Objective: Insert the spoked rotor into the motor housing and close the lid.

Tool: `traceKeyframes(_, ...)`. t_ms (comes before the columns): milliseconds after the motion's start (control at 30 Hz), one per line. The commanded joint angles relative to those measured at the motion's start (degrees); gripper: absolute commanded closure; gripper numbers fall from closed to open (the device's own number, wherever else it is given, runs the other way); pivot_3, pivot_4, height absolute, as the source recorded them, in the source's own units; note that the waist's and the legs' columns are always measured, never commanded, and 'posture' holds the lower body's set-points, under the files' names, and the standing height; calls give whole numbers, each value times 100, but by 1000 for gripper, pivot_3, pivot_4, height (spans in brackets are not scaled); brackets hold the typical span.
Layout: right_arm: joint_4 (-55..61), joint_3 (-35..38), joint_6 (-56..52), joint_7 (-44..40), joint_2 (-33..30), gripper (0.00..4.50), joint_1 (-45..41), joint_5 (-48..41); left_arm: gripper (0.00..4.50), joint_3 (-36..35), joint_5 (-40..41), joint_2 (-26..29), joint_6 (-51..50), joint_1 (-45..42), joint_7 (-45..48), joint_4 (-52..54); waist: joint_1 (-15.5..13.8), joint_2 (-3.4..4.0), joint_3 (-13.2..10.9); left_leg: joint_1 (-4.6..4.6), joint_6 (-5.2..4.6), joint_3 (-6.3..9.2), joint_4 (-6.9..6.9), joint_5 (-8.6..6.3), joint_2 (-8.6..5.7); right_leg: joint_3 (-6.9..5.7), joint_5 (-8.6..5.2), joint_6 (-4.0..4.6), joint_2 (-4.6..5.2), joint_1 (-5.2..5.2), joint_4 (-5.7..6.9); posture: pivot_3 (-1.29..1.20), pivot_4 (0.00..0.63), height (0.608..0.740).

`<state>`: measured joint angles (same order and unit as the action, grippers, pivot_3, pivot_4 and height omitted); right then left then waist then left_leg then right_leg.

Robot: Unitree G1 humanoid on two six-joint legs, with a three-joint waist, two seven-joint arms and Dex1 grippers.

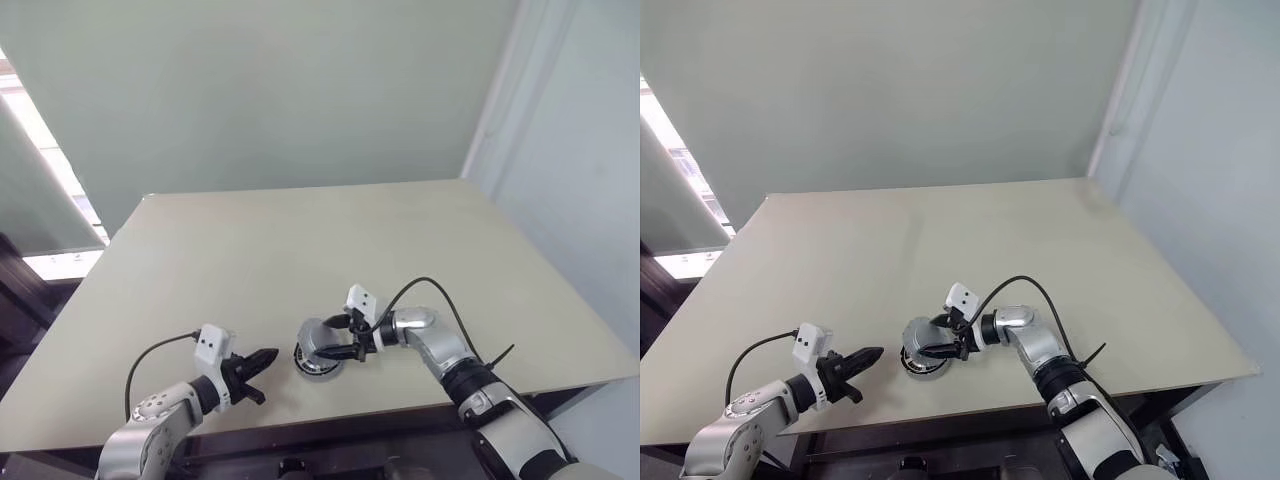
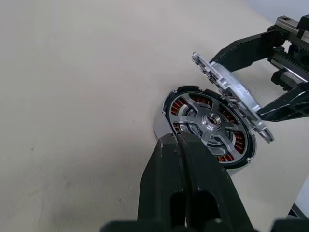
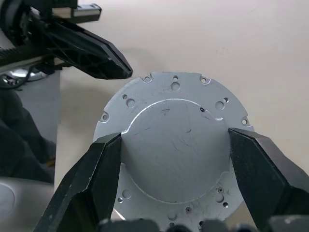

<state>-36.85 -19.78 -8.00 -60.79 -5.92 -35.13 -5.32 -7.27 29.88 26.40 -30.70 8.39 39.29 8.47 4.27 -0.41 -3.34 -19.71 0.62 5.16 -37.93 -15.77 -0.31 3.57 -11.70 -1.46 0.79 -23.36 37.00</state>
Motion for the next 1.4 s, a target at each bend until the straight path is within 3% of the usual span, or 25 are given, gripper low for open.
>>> traceKeyframes(33, 366, -119, -455, 452, -22, 1292, -172, 370, 4500, -57, -30, 51, 125, -98, 63, 54, 0, 1, 1, 3, 0, 0, 0, 0, 0, 0, 0, 1, 0, 3, 1, 0, 0, 740)
traceKeyframes(333, 1165, -927, -1304, 570, -84, 1292, -128, 1088, 4500, 20, -102, -4, 242, -205, 162, -131, 2, 4, 3, 9, 0, -1, 2, 0, 1, 2, -1, 2, -1, 4, 3, 0, 0, 740)
traceKeyframes(1000, 1693, -1640, -2673, 45, -507, 1292, -645, 1406, 4500, 574, -327, 188, 347, -217, 752, -370, -17, 6, 1, 1, 1, 2, 10, -1, -1, -3, -2, 1, 2, -2, -7, 0, 0, 740)
traceKeyframes(1400, 1909, -1350, -3202, 256, -284, 1292, -701, 1189, 4500, 419, -422, 200, 556, -304, 771, -624, -15, 8, 1, 1, 1, 5, 9, -1, 1, -6, -2, 0, 2, -4, -7, 0, 0, 740)
